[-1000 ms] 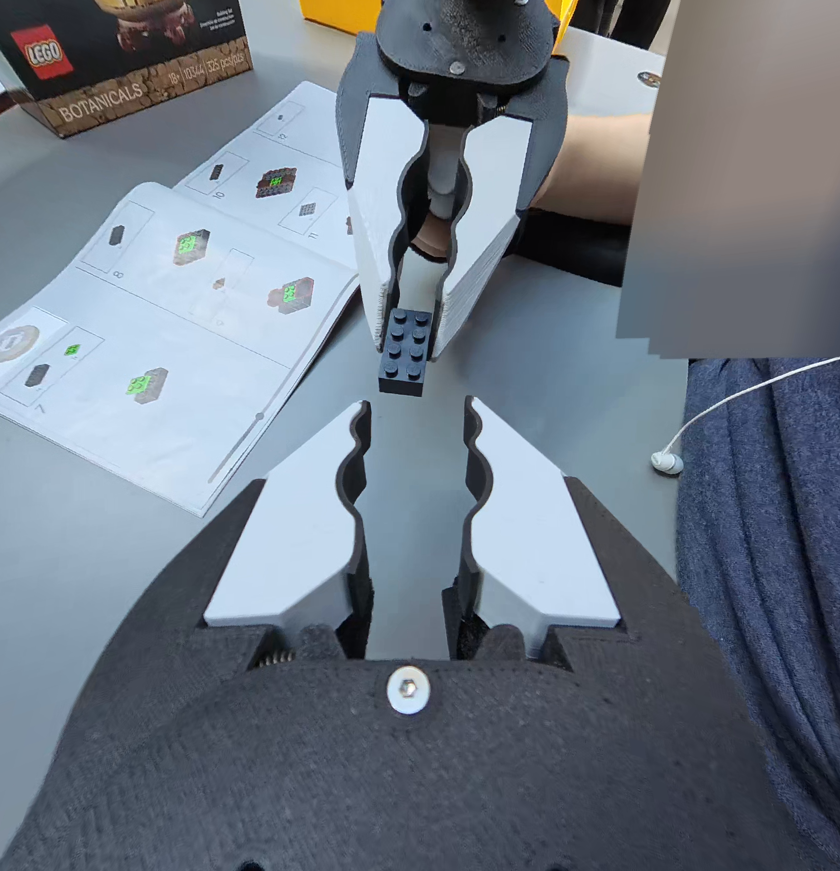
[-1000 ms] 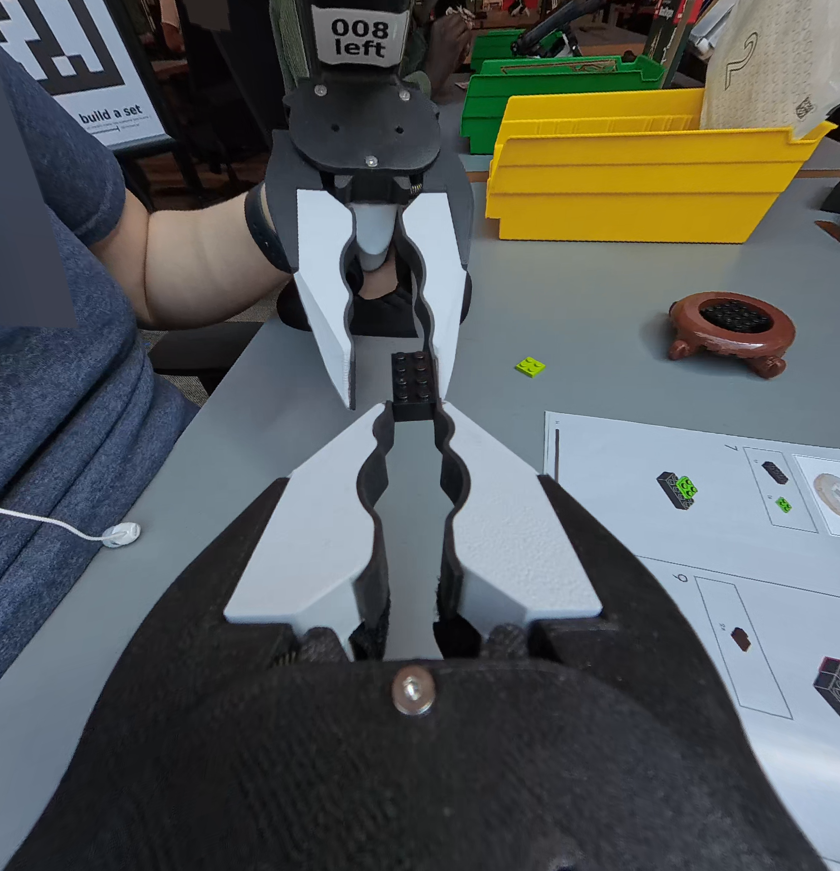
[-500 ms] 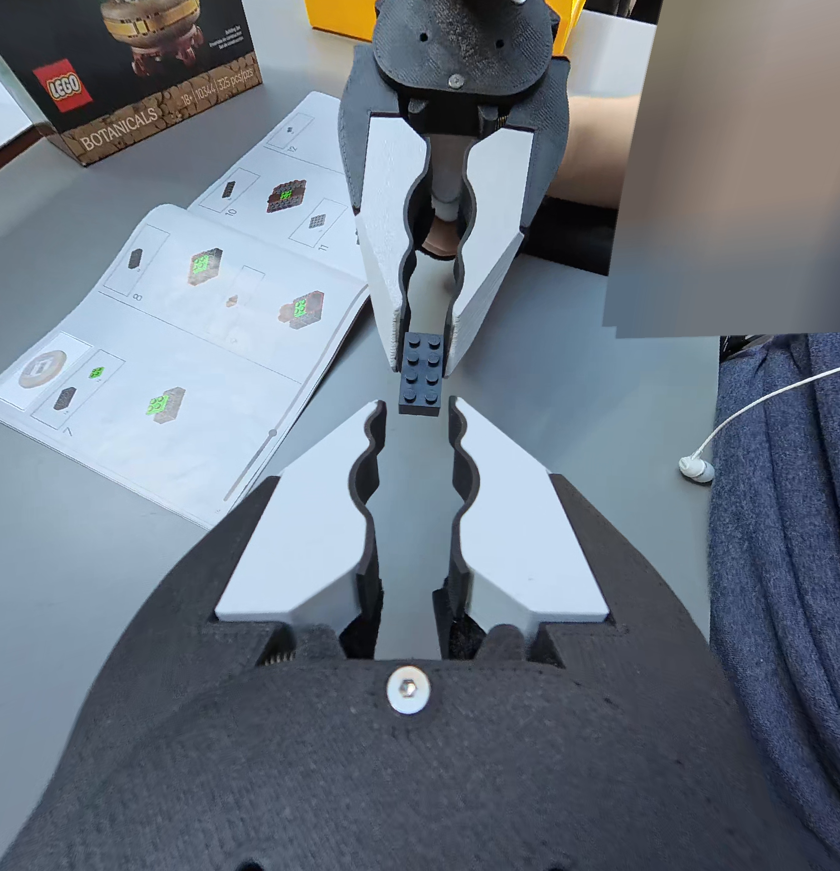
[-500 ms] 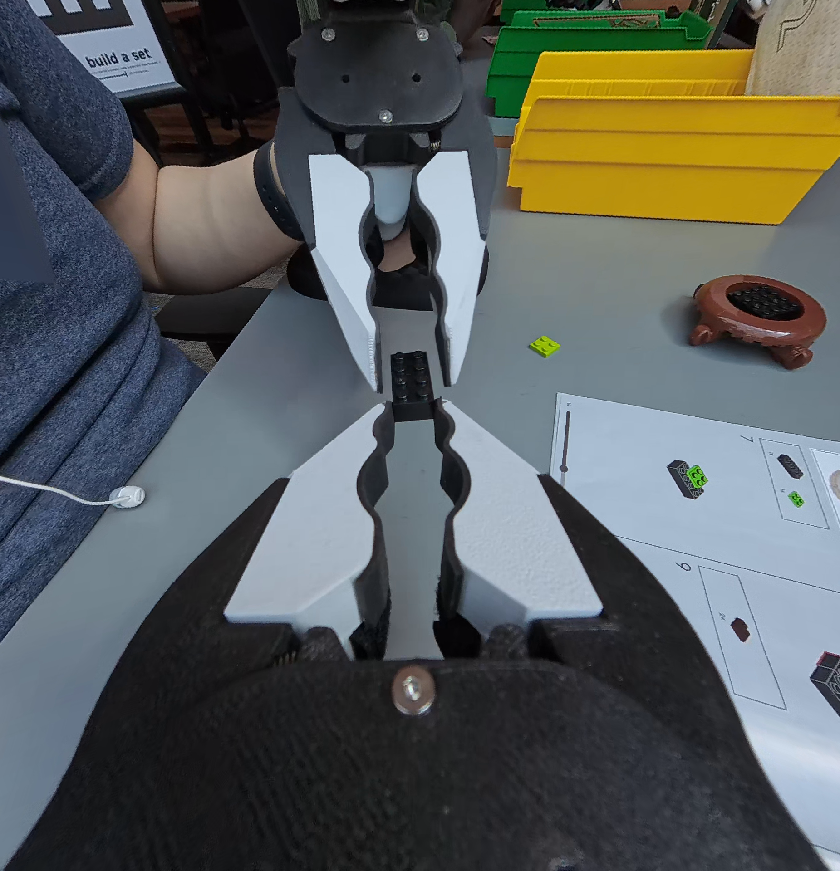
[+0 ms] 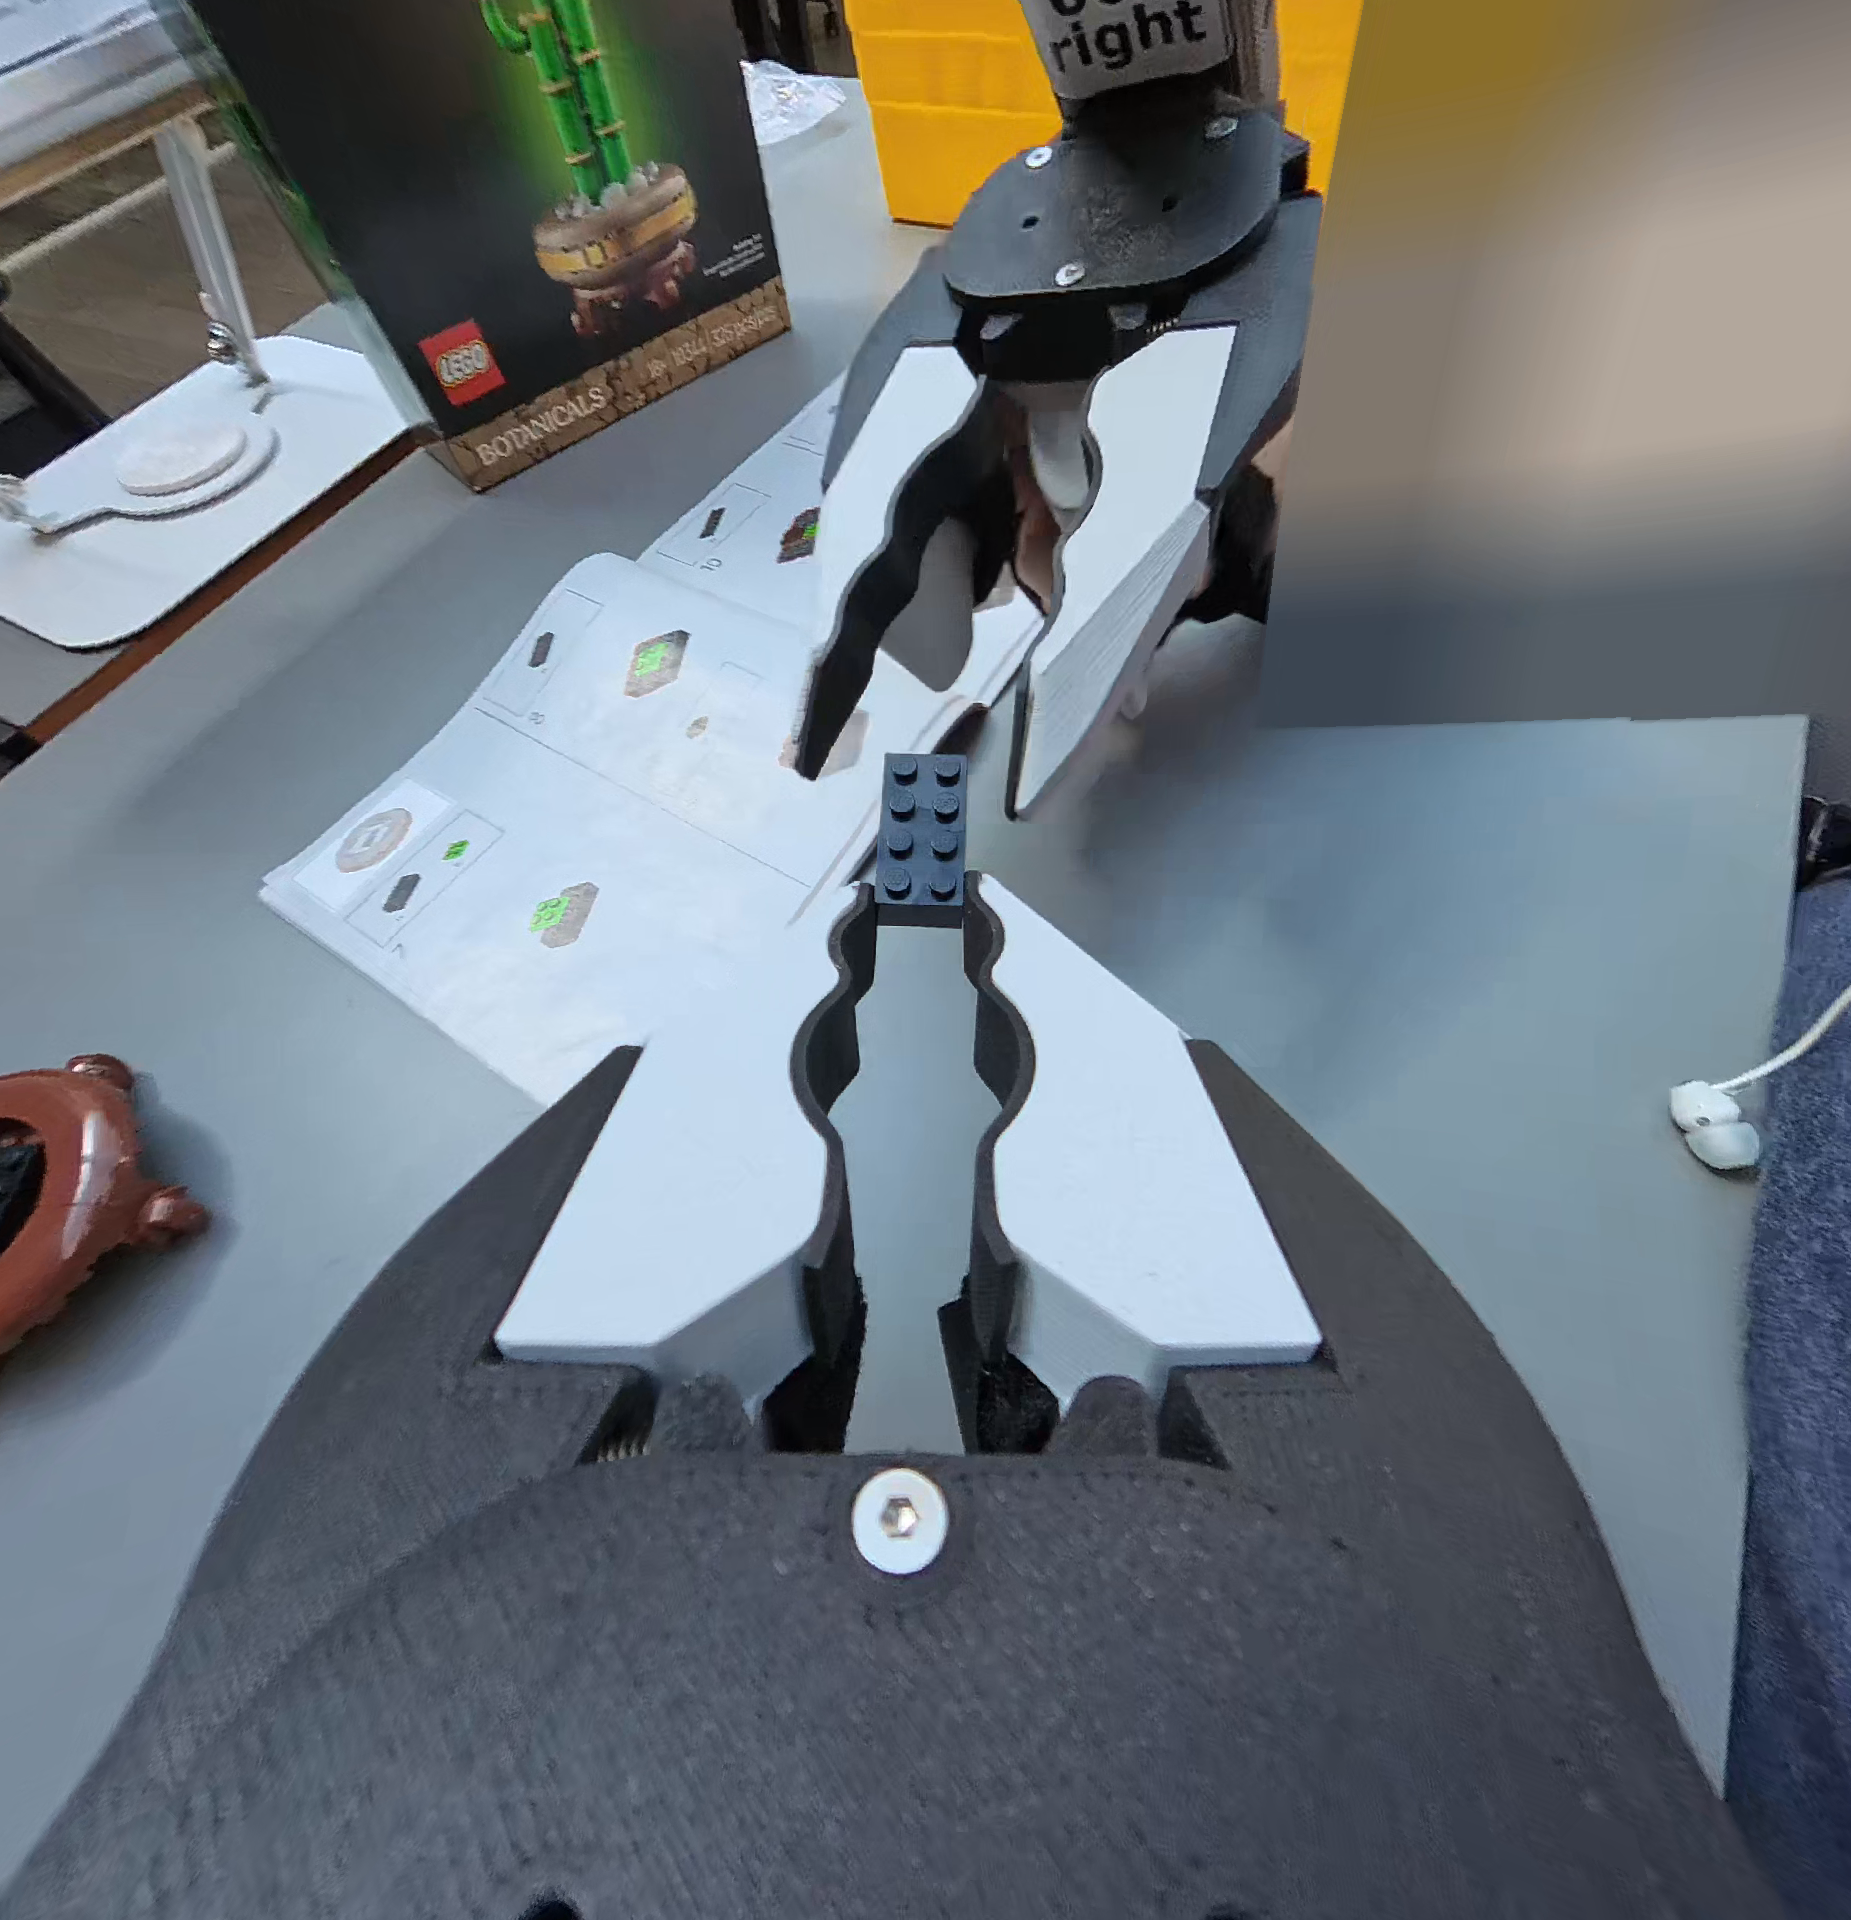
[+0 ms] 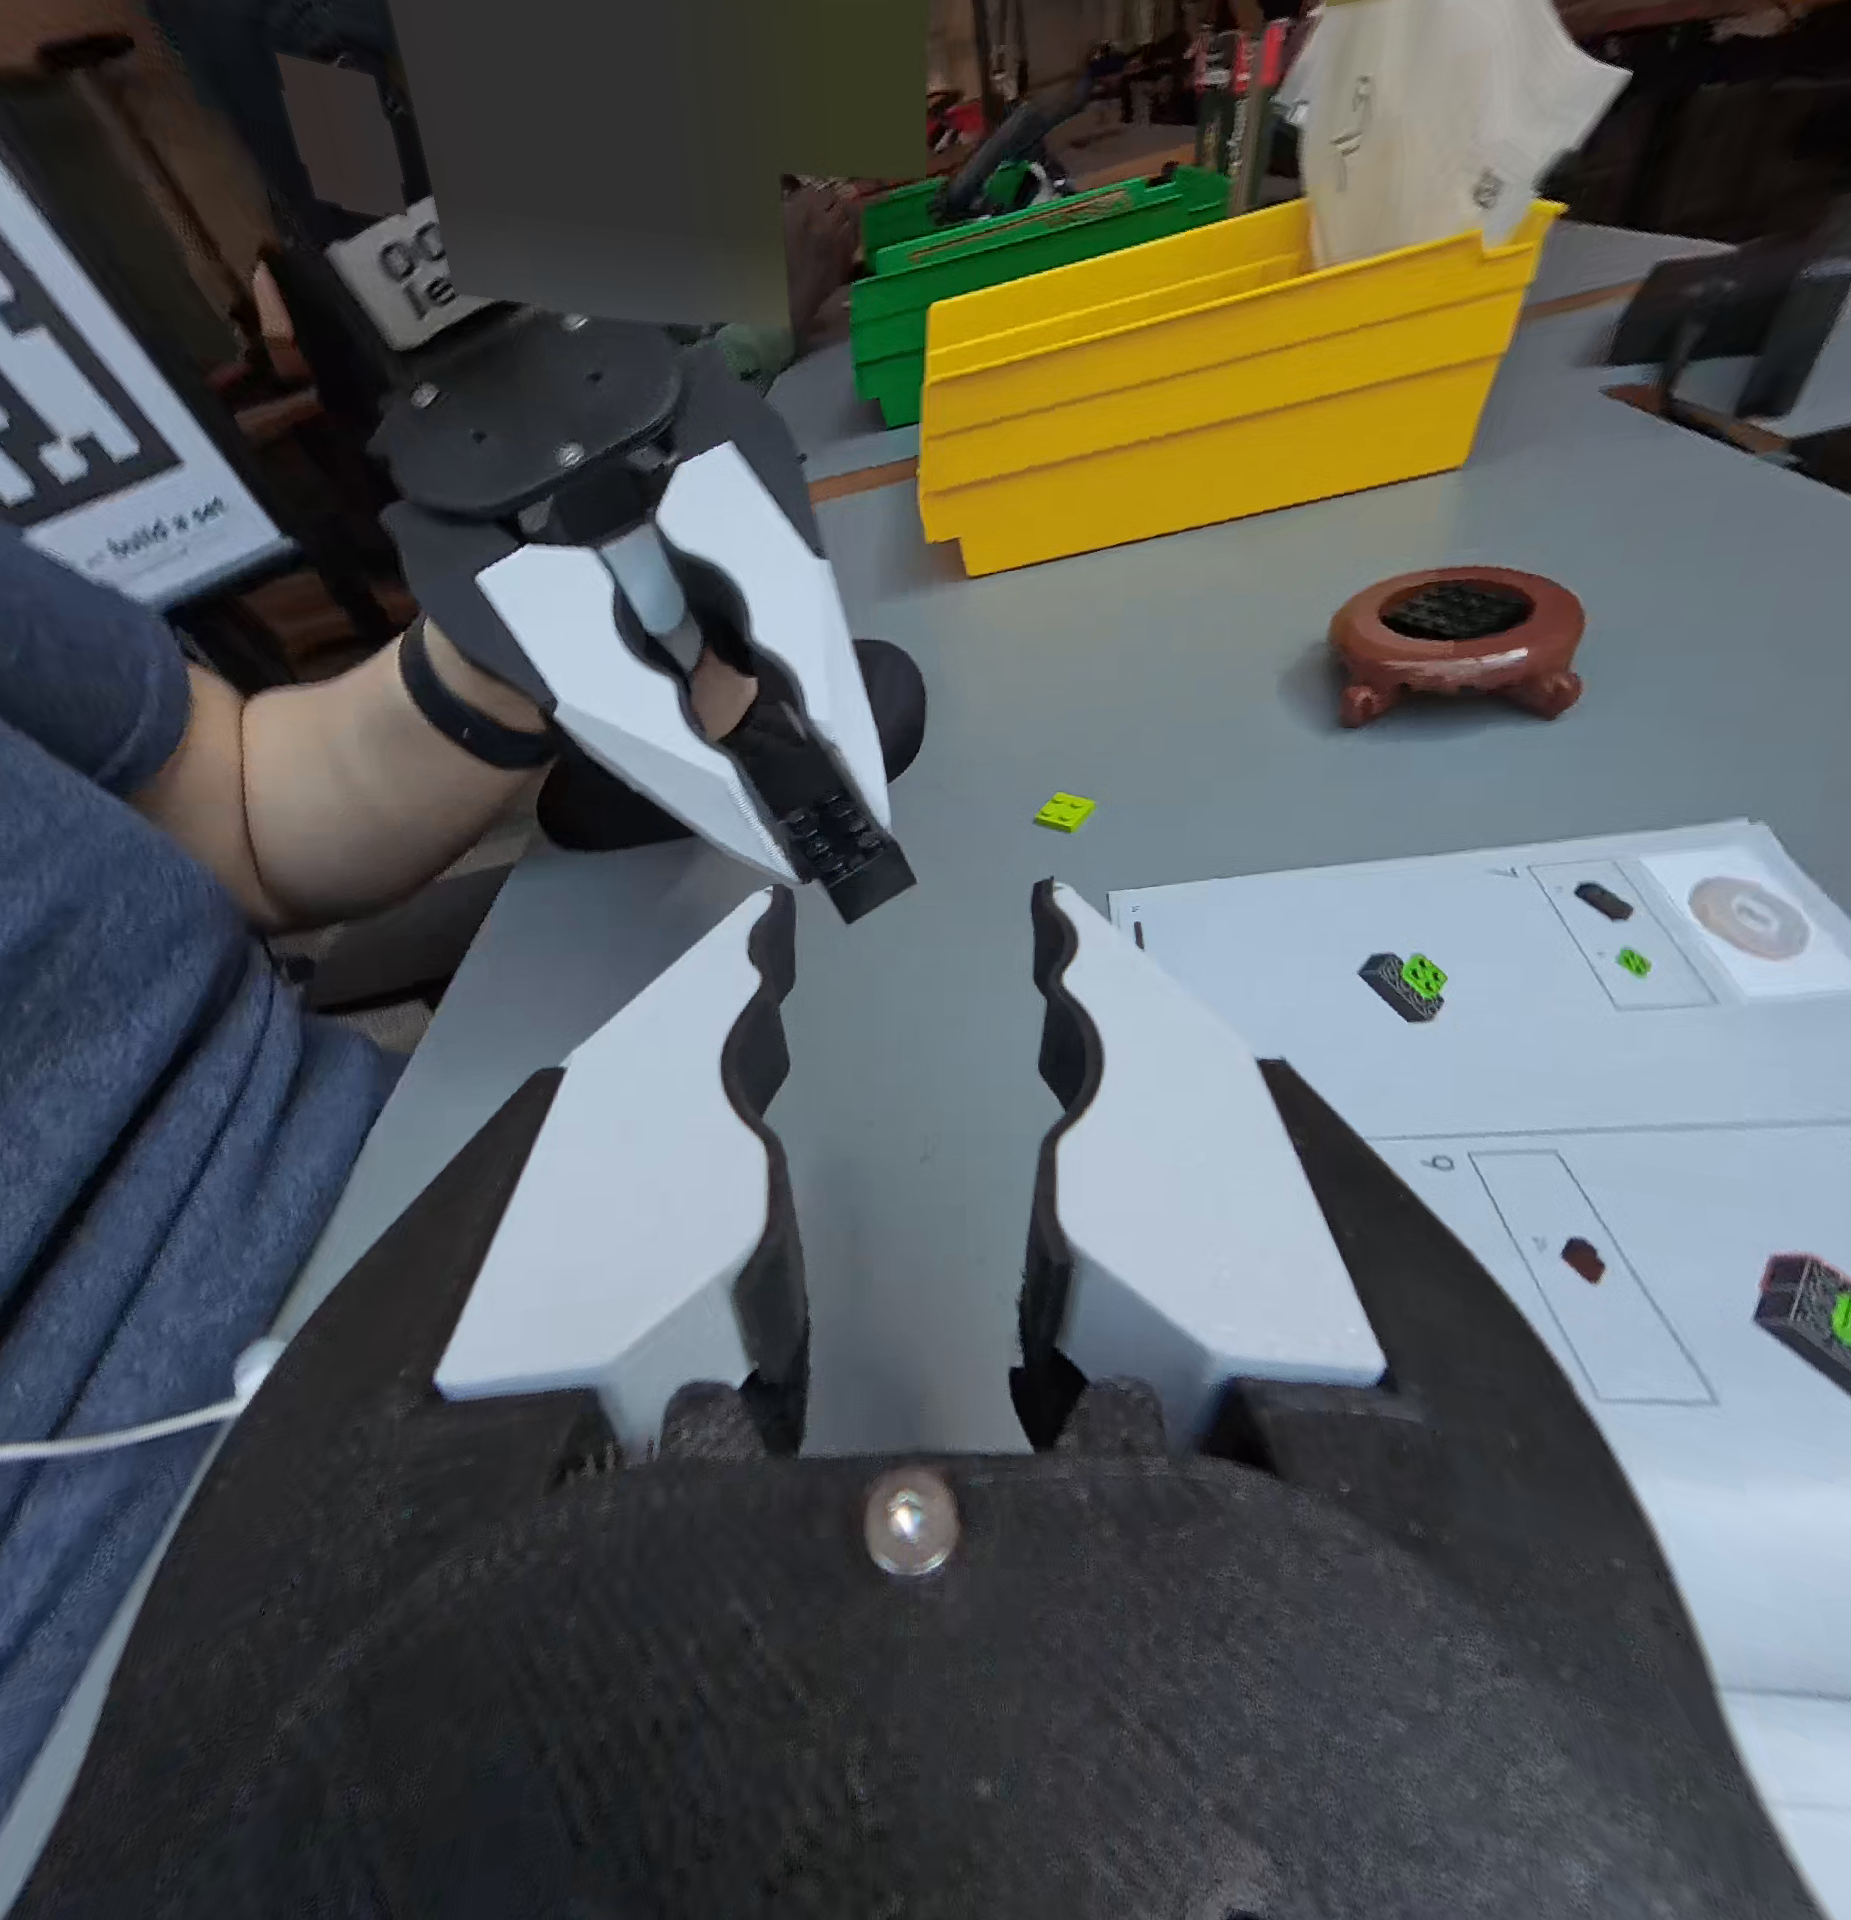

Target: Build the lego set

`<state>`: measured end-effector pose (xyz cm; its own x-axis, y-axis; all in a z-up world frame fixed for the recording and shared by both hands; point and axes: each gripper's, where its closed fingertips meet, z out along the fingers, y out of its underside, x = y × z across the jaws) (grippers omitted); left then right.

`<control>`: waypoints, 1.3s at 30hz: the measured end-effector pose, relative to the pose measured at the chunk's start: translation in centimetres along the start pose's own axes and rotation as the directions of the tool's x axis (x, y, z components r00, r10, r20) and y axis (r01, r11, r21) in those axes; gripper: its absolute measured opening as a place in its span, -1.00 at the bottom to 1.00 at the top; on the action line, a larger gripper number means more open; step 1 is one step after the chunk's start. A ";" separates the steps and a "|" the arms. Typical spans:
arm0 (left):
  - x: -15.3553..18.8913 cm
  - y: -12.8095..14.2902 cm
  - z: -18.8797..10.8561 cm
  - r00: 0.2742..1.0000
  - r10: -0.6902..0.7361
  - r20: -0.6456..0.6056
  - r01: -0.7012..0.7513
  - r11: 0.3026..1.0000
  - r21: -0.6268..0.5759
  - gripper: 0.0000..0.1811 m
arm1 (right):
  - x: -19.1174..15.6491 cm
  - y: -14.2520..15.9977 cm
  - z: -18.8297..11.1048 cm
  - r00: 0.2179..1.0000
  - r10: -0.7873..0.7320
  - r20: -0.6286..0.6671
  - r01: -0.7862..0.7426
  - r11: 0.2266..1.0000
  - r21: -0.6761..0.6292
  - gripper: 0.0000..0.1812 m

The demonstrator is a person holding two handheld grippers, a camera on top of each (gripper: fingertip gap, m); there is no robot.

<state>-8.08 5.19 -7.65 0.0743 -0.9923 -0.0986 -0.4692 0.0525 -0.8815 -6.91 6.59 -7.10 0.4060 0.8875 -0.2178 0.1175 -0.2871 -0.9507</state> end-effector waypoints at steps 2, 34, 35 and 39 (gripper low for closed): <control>-0.9 -0.2 -0.2 0.997 -0.018 0.078 0.017 1.000 0.019 -0.85 | 1.3 -0.2 0.0 0.969 0.246 -0.012 -0.245 0.968 0.053 -0.52; -1.9 0.6 0.9 0.973 0.014 0.229 -0.005 0.999 -0.040 -0.85 | 0.8 0.1 0.9 0.612 0.745 0.267 -0.782 0.621 0.061 -0.88; -1.7 0.7 0.9 0.977 0.009 0.211 0.000 0.999 -0.042 -0.84 | 0.8 0.0 0.9 0.605 0.746 0.277 -0.786 0.615 0.062 -0.88; -5.8 2.2 -2.9 0.951 0.096 0.294 -0.056 0.988 -0.143 -0.54 | 1.9 -0.5 -0.2 0.592 0.752 0.289 -0.801 0.590 0.105 -0.88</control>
<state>-12.09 10.73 -7.66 0.2839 -0.9060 -0.3140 -0.5937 0.0910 -0.7995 -6.00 8.32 -7.03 0.0670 0.4137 -0.9079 -0.3512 -0.8420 -0.4096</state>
